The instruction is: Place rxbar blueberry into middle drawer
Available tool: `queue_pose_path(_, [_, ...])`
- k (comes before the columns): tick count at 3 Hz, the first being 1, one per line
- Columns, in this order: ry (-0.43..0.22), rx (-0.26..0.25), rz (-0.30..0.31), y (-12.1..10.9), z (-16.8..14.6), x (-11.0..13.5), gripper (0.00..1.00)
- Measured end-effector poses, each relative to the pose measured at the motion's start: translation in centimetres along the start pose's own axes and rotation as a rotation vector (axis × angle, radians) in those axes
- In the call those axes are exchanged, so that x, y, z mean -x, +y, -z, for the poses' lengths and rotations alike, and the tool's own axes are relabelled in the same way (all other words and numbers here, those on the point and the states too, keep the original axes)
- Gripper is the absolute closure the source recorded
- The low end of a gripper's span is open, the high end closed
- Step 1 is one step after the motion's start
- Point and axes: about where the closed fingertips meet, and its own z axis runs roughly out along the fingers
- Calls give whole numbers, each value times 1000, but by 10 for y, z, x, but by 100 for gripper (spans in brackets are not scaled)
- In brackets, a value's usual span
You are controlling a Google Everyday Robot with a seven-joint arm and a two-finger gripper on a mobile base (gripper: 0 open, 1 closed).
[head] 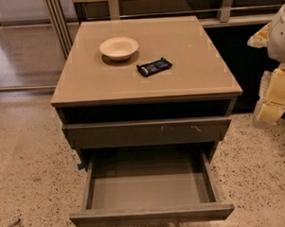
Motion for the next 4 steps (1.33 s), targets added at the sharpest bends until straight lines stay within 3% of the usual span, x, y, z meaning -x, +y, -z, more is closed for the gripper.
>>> queue_pose_path(1, [0, 0, 0, 0, 0, 0, 0])
queue_pose_path(2, [-3, -5, 0, -1, 0, 1, 13])
queue_pose_path(3, [-50, -45, 1, -19, -9, 14, 37])
queue_pose_path(4, [-143, -95, 8, -61, -29, 43, 60])
